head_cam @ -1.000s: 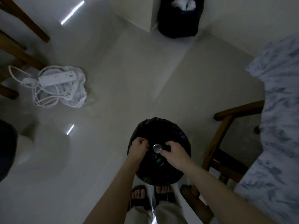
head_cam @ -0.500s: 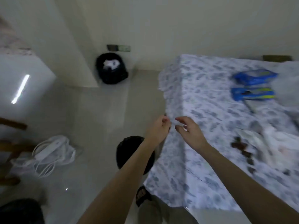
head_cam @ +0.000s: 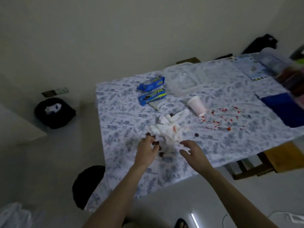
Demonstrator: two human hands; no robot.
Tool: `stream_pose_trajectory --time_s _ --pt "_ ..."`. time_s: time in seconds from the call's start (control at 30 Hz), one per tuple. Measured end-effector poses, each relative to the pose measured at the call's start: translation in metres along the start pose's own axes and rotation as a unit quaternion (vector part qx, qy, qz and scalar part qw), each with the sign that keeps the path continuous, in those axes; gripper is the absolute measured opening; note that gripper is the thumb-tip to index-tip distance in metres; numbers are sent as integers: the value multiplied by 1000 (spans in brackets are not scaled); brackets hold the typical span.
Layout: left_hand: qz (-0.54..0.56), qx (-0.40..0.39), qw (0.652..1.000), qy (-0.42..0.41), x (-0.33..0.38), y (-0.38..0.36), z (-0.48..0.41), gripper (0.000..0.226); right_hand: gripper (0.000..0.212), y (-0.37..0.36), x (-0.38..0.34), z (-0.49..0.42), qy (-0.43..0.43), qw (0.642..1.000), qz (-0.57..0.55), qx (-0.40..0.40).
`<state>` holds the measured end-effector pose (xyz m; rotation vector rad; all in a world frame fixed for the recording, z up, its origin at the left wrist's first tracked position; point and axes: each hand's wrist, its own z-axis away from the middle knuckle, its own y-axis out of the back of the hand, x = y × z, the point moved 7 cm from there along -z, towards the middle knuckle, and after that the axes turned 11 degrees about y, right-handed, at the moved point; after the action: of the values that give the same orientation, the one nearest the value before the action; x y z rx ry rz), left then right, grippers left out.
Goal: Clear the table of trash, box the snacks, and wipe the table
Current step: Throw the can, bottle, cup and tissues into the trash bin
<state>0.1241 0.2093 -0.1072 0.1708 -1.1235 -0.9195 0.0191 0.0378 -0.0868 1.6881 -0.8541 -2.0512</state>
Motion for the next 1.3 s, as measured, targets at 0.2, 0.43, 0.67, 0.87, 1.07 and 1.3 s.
stream_pose_trajectory --time_s 0.2,0.43,0.67,0.87,1.07,1.3 --pt "-23 61 997 35 14 -26 -2 35 29 42 46 7 32 999 5 -22" --pt "-43 98 994 34 32 -46 -22 36 31 57 67 -37 47 998 18 -47" --pt "-121 210 969 44 57 -47 -68 69 31 69 90 -92 42 997 28 -55" --pt "-140 90 982 94 72 -59 -117 103 33 101 98 -140 61 995 72 -30" --pt "-267 4 961 70 84 -94 -125 116 56 125 93 -196 84 984 153 21" --pt "-369 63 927 14 86 -117 -111 53 94 105 112 -251 23 976 198 -87"
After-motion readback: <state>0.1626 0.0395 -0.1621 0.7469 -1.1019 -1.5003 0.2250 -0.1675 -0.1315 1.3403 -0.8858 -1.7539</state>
